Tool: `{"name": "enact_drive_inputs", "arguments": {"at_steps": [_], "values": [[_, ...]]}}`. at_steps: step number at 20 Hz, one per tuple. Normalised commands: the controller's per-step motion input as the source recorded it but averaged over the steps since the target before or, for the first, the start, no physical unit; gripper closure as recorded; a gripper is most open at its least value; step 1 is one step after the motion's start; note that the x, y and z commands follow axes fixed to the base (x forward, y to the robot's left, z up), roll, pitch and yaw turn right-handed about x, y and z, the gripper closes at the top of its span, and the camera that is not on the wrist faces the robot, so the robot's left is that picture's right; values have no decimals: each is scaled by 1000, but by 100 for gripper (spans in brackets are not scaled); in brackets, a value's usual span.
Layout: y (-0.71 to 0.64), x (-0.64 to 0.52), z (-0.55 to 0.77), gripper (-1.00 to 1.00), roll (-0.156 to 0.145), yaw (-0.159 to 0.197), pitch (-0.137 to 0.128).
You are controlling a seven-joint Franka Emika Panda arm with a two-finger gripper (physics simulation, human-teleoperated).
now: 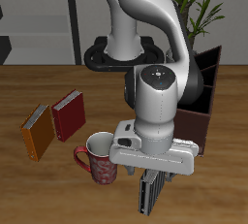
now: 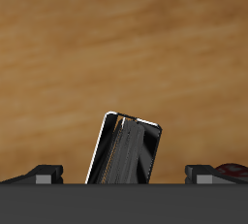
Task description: Place the striped book into the left desk caddy's front compartment and place the red book into the left desk caddy's left compartment and place the orange book into the left desk caddy's back compartment
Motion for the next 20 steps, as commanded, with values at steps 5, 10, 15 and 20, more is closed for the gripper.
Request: {"name": "enact_drive_inputs", "arguments": {"at_steps": [5, 10, 15, 20], "values": [[-6, 22, -173, 100, 8, -7, 23], [51, -67, 65, 100, 17, 19, -13], [-72, -217, 494, 100, -12, 4, -58], [-197, -261, 592, 100, -38, -14, -60]]}}
